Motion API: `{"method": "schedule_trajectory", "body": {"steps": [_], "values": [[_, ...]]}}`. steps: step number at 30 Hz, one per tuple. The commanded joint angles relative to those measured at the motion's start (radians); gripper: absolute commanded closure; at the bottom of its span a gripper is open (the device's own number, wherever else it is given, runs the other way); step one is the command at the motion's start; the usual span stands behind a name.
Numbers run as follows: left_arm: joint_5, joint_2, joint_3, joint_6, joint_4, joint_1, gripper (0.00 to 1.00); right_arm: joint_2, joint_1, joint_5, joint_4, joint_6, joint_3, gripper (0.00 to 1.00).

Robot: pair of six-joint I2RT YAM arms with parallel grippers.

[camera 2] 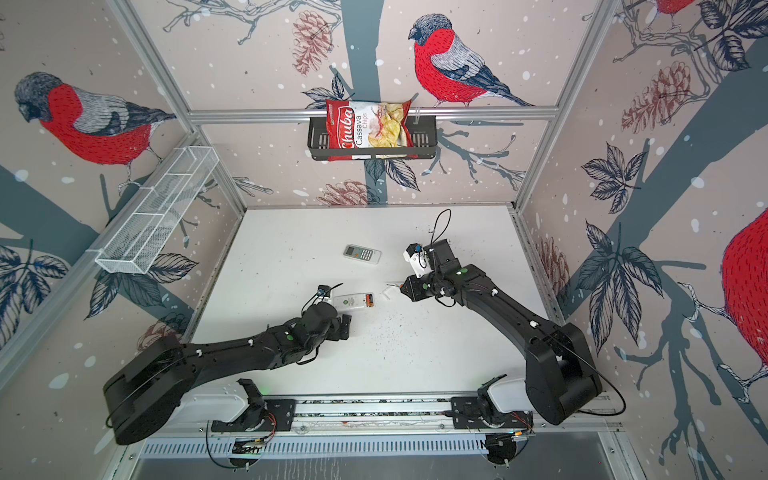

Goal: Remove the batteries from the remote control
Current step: 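Lower the screwdriver tip toward the battery compartment while the left gripper holds the remote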

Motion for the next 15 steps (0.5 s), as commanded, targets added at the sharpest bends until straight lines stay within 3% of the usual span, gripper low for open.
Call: {"method": "schedule_trajectory", "body": {"steps": [1, 15], "values": [[-0.082, 0.055, 0.033, -0.027, -0.047, -0.003, 0.04, 0.004, 0.022, 0.011, -0.013, -0.027, -0.003, 1.0], [-0.224, 0.284, 0.131, -0.12, -0.039, -0.002, 0.04, 0.026, 0.083, 0.001, -0.008, -0.044, -0.006, 1.0]]}}
